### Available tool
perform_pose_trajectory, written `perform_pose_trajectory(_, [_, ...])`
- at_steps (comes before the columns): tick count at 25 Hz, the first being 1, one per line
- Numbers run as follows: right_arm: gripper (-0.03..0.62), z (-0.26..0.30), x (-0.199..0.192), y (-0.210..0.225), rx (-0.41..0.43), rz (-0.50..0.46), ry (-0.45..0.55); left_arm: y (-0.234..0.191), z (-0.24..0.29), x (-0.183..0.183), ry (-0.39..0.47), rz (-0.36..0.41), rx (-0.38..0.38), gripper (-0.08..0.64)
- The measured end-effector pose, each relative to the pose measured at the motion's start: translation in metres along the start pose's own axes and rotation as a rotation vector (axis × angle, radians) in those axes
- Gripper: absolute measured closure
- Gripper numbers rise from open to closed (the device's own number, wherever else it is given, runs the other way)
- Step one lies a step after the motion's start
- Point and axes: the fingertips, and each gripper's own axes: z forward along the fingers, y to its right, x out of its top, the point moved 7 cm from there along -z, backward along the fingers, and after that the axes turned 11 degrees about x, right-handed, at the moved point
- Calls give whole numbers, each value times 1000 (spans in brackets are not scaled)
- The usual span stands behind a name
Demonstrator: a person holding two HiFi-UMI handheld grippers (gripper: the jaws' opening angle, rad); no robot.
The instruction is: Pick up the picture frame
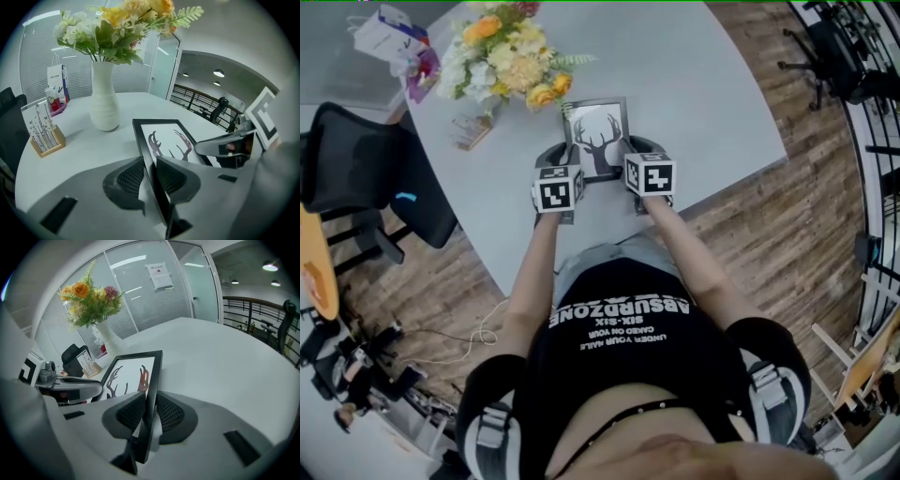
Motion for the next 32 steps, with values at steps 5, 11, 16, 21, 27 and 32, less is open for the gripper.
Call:
perform_pose_trajectory(5, [508, -20, 8, -8, -3, -8, 79, 4, -18, 11, 60, -4, -1, 466])
perform_pose_trajectory(11, [509, -49, 19, -19, 15, -19, 183, 12, -45, 27, 156, -1, 6, 466])
perform_pose_trajectory(16, [509, -69, 28, -29, 15, -48, 246, 16, -63, 36, 216, -16, 17, 466])
perform_pose_trajectory(21, [509, -86, 31, -39, 17, -84, 284, 19, -82, 41, 263, -33, 25, 466])
perform_pose_trajectory(27, [509, -107, 27, -46, 16, -113, 314, 26, -101, 36, 283, -35, 12, 466])
perform_pose_trajectory(32, [509, -117, 24, -49, 6, -138, 323, 34, -113, 35, 315, -32, 10, 466])
